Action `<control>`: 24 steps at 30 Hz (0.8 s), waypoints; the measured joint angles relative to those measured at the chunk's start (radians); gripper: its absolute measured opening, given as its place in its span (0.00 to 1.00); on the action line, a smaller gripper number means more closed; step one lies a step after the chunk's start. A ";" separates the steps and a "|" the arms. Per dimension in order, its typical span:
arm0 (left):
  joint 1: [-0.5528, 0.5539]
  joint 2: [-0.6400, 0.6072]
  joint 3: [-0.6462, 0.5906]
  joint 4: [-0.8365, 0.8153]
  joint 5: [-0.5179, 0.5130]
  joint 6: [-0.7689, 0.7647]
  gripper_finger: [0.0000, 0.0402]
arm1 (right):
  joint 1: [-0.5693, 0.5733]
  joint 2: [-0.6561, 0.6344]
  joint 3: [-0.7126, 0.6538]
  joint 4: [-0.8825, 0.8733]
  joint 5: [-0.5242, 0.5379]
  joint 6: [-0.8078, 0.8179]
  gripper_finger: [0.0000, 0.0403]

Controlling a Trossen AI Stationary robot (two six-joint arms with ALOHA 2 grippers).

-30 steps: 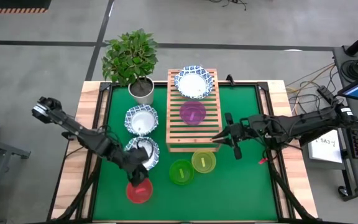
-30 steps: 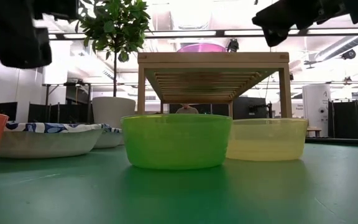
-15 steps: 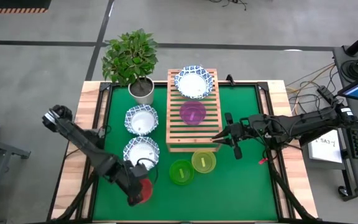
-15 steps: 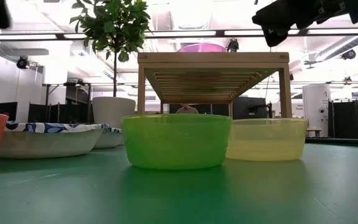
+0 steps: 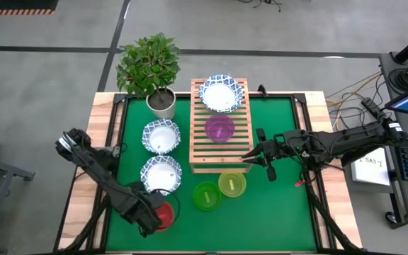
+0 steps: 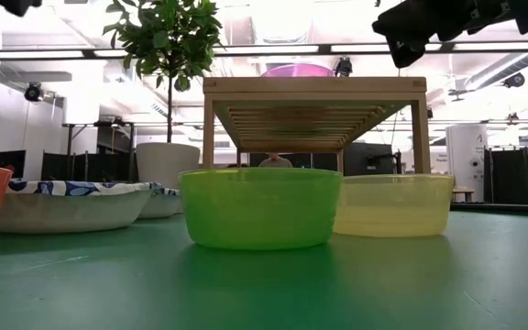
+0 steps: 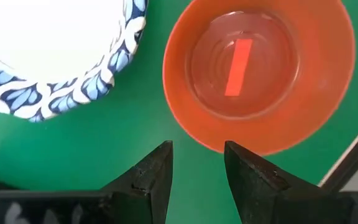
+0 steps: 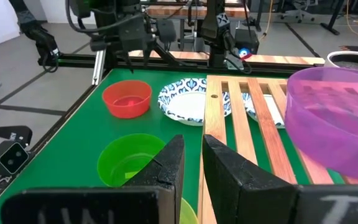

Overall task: Place and stack bowls onto a shelf
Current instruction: Stack the red bowl on top of the violet bowl on the shelf

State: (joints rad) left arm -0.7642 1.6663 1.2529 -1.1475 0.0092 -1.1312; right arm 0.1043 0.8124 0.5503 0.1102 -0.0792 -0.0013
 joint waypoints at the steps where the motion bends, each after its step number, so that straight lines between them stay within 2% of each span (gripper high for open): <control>1: -0.002 -0.015 -0.020 0.013 0.000 0.007 0.32 | 0.000 0.000 0.000 0.000 0.000 0.000 0.12; 5: -0.003 -0.096 -0.133 0.067 0.000 -0.004 0.32 | 0.000 0.000 0.000 0.000 0.000 0.000 0.12; 13: -0.005 -0.255 -0.363 0.343 0.001 -0.141 0.32 | 0.000 0.000 0.000 0.000 0.000 -0.001 0.12; 17: -0.005 -0.280 -0.402 0.357 0.001 -0.198 0.36 | 0.000 0.000 0.000 0.000 0.000 -0.002 0.12; 24: -0.005 -0.250 -0.404 0.399 -0.025 -0.188 0.46 | 0.000 0.000 0.000 0.000 0.000 -0.003 0.12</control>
State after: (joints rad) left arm -0.7689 1.4162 0.8486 -0.7483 -0.0158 -1.3192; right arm 0.1043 0.8126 0.5503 0.1101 -0.0793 -0.0045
